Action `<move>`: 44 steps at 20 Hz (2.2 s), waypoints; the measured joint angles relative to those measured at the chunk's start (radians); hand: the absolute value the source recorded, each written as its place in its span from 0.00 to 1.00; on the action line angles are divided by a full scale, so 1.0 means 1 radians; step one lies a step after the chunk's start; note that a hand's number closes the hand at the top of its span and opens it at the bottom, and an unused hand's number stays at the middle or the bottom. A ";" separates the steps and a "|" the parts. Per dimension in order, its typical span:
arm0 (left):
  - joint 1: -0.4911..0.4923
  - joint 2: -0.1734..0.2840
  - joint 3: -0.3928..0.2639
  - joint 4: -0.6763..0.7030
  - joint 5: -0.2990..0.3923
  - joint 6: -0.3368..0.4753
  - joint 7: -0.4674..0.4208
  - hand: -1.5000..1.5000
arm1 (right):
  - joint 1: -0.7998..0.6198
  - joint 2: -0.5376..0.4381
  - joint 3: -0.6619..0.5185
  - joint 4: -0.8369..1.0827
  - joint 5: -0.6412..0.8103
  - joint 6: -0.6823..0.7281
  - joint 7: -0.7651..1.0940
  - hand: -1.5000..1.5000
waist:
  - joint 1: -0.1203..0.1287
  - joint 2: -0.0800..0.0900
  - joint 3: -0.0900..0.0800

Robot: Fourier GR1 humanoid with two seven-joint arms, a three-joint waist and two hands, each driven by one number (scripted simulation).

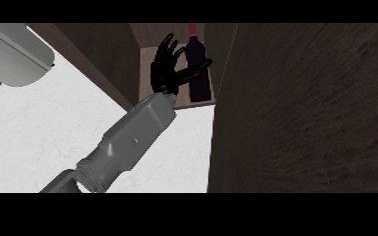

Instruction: Pick up the wine, place it into the cabinet and close the cabinet

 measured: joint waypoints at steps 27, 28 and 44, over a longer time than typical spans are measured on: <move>-0.033 0.000 -0.197 -0.068 0.023 0.081 -0.109 0.00 | 0.008 -0.004 -0.011 0.025 0.000 0.003 -0.013 0.00 | 0.046 -0.012 0.001; -0.033 0.000 -0.204 -0.078 0.028 0.082 -0.109 0.00 | 0.004 -0.006 -0.013 0.015 -0.006 -0.002 0.004 0.00 | 0.049 -0.013 0.001; 0.092 0.001 -0.306 -0.224 -0.002 0.076 -0.172 0.00 | -0.004 -0.005 -0.002 -0.035 0.028 -0.057 0.079 0.00 | 0.106 -0.028 0.001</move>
